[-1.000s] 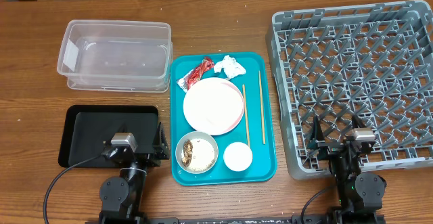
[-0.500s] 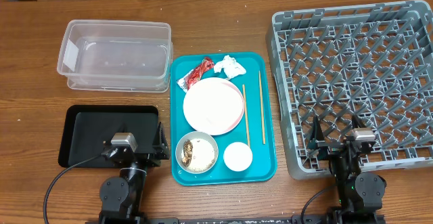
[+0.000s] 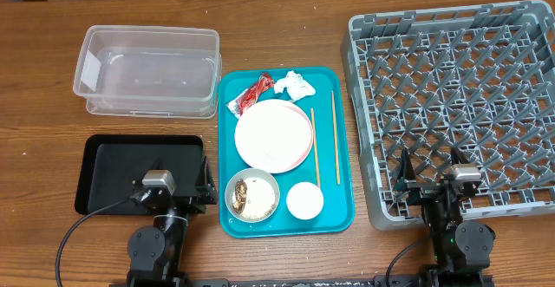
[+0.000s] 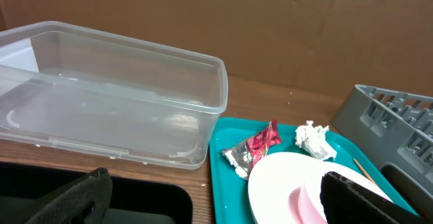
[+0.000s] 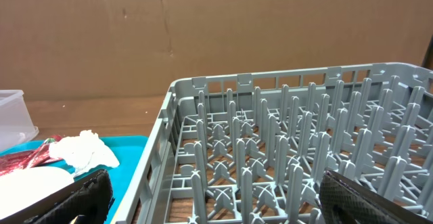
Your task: Sort waste into correct bins and load items into the dishwasher
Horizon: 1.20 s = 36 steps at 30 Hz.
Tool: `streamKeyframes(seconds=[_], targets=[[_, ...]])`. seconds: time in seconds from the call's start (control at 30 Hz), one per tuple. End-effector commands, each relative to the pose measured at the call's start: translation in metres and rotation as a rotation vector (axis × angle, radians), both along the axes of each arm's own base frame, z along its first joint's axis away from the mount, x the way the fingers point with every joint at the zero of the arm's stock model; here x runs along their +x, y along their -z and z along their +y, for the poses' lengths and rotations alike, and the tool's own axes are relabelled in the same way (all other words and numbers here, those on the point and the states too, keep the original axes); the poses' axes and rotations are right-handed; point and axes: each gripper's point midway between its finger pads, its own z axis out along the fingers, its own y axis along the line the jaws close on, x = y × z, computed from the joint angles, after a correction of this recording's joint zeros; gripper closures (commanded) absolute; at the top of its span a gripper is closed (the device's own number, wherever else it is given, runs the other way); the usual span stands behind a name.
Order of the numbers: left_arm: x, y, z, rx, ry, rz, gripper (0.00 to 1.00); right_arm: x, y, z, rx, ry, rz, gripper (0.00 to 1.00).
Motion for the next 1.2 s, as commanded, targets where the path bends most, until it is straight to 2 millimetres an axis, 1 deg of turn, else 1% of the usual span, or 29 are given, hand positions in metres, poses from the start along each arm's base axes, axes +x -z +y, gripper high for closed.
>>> streamKeyframes(seconds=[0.0, 0.73, 0.83, 0.87, 0.93, 1.03, 1.1, 1.17], targets=[[0.000, -0.001, -0.001, 0.015, 0.005, -0.008, 0.00, 0.000, 0.001, -0.001, 0.000, 0.004, -0.006, 0.00], [0.000, -0.001, -0.001, 0.015, 0.005, -0.008, 0.00, 0.000, 0.001, -0.001, 0.000, 0.004, -0.006, 0.00], [0.000, -0.005, -0.002, 0.007, 0.009, -0.025, 0.00, 0.000, 0.001, 0.000, 0.001, -0.002, -0.009, 0.00], [0.000, -0.006, -0.003, -0.006, 0.015, -0.027, 0.00, 0.000, 0.000, 0.004, 0.001, -0.022, -0.010, 0.00], [-0.001, -0.005, -0.011, -0.063, 0.060, -0.019, 0.00, -0.002, -0.001, 0.016, 0.040, -0.096, -0.010, 0.00], [-0.009, -0.007, -0.044, -0.163, 0.248, 0.000, 0.00, -0.005, -0.006, 0.035, 0.228, -0.201, 0.000, 0.00], [-0.014, -0.012, -0.057, -0.177, 0.329, -0.009, 0.00, -0.008, -0.008, 0.044, 0.327, -0.256, 0.018, 0.00], [-0.020, -0.021, -0.068, -0.180, 0.403, -0.041, 0.00, -0.011, -0.008, 0.053, 0.381, -0.309, 0.037, 0.00]])
